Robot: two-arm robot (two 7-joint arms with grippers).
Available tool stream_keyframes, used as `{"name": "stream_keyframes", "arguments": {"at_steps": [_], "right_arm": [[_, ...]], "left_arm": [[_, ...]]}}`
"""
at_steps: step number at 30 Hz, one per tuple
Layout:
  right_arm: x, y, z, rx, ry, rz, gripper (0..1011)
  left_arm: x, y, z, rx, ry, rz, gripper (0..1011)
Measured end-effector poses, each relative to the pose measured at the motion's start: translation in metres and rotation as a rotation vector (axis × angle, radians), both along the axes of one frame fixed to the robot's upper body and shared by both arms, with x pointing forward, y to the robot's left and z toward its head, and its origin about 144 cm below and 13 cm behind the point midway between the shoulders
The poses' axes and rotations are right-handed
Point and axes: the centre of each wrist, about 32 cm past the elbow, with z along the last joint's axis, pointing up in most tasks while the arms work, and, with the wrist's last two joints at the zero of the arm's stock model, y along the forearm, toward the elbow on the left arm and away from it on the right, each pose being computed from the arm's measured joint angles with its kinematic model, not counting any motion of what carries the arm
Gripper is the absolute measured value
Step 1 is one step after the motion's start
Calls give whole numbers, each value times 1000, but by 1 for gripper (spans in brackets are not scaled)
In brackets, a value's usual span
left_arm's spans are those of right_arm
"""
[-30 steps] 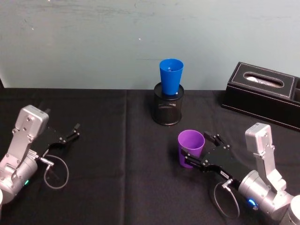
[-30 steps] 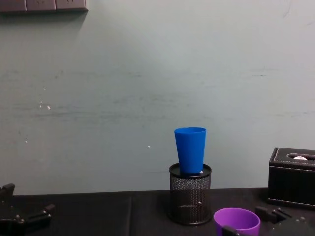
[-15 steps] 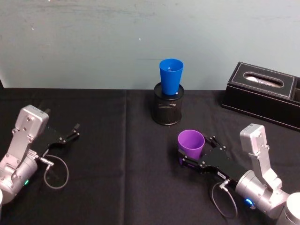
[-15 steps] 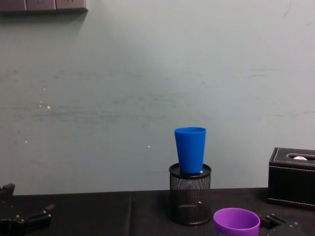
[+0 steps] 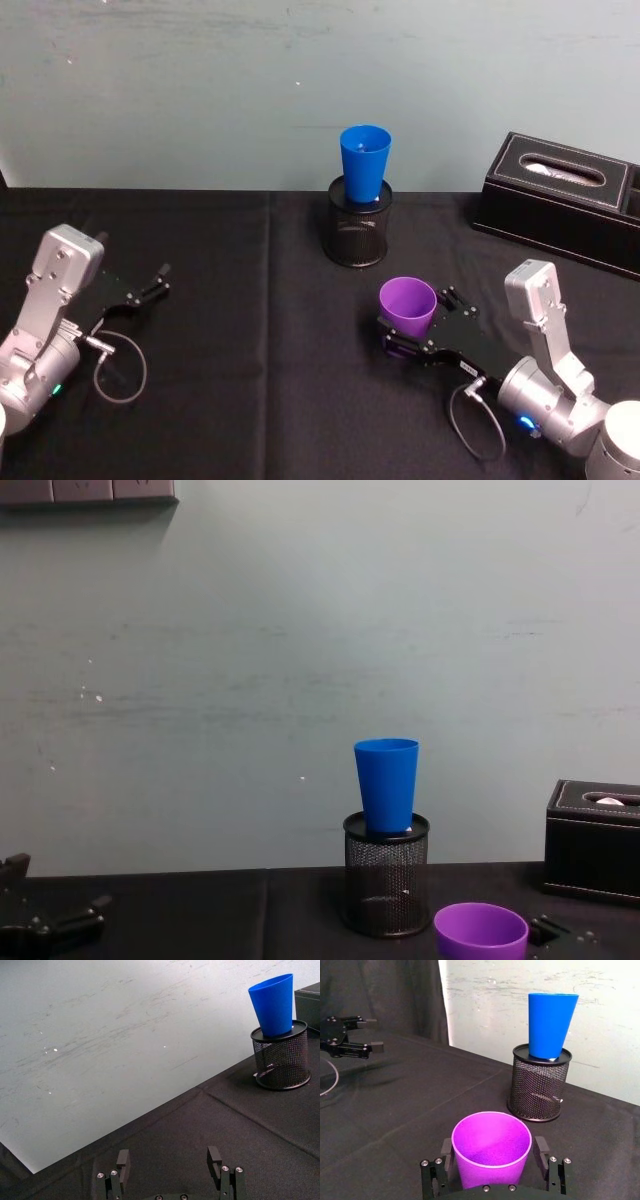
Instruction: Pick up one cup with a gripper and tap it against the other cup.
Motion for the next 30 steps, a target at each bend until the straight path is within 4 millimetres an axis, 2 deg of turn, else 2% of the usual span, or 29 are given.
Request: {"name": "stream_keyframes", "arguments": {"at_steps": [17,25,30], "right_arm": [[0,0,0,0,-1,1,994],[-1,0,0,0,-1,1,795],[-1,0,0,0,0,0,752]], "left_arm": [[0,0,0,0,0,0,1011],[0,0,0,0,0,0,1011],[0,0,0,0,0,0,1011]]}}
